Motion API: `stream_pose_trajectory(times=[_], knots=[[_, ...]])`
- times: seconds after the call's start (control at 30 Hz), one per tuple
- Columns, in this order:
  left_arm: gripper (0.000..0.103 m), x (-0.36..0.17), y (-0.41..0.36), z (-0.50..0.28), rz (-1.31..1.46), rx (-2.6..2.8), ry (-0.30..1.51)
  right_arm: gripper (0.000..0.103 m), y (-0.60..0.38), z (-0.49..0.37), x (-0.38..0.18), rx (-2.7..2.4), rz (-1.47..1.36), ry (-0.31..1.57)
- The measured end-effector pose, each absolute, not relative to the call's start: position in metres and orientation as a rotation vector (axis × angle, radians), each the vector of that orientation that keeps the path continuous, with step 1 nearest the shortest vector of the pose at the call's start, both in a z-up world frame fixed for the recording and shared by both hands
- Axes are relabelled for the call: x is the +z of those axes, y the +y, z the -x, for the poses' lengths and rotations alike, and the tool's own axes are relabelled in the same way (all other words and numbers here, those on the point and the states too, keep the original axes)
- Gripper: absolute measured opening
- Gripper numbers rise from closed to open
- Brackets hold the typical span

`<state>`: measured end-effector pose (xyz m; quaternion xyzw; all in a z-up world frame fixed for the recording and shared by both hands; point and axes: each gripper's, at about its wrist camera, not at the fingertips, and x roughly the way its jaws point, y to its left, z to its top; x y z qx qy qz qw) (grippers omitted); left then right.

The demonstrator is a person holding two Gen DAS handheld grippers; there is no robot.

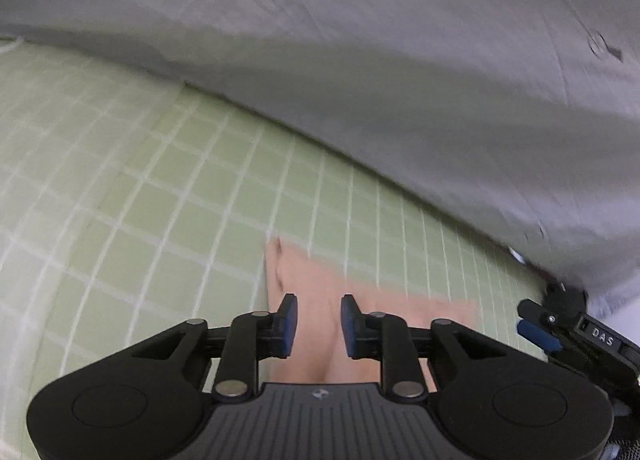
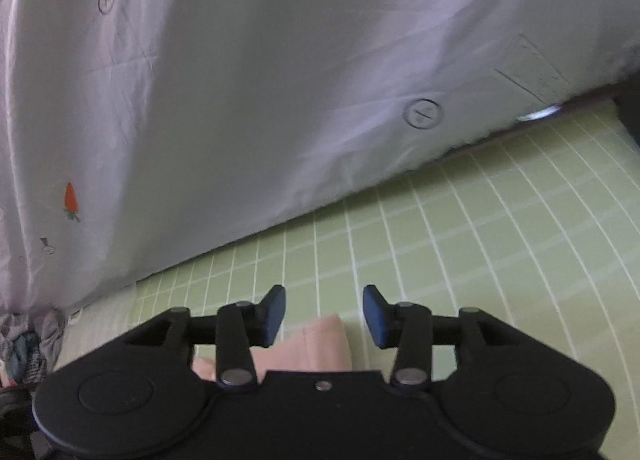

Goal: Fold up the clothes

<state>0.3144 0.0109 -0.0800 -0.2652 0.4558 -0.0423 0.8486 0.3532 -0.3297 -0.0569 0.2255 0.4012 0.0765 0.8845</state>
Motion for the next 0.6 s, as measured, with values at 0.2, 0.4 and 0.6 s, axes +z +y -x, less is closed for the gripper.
stream_pose_trajectory(times=[0.2,0.4,0.6], knots=[[0.044,-0.100,-0.014,-0.297,0.540,-0.179,1.022,0.056,-0.335,-0.315,-0.090,0.126,-0.586,0.986],[0.004,-0.120,-0.025,-0.292,0.568,-0.176,1.024,0.008,-0.322,-0.299,-0.102,0.201,-0.624,1.048],[0.004,-0.061,-0.010,-0.260,0.592,-0.235,0.869,0.006,-0.310,-0.277,-0.036,0.279,-0.434,0.962]])
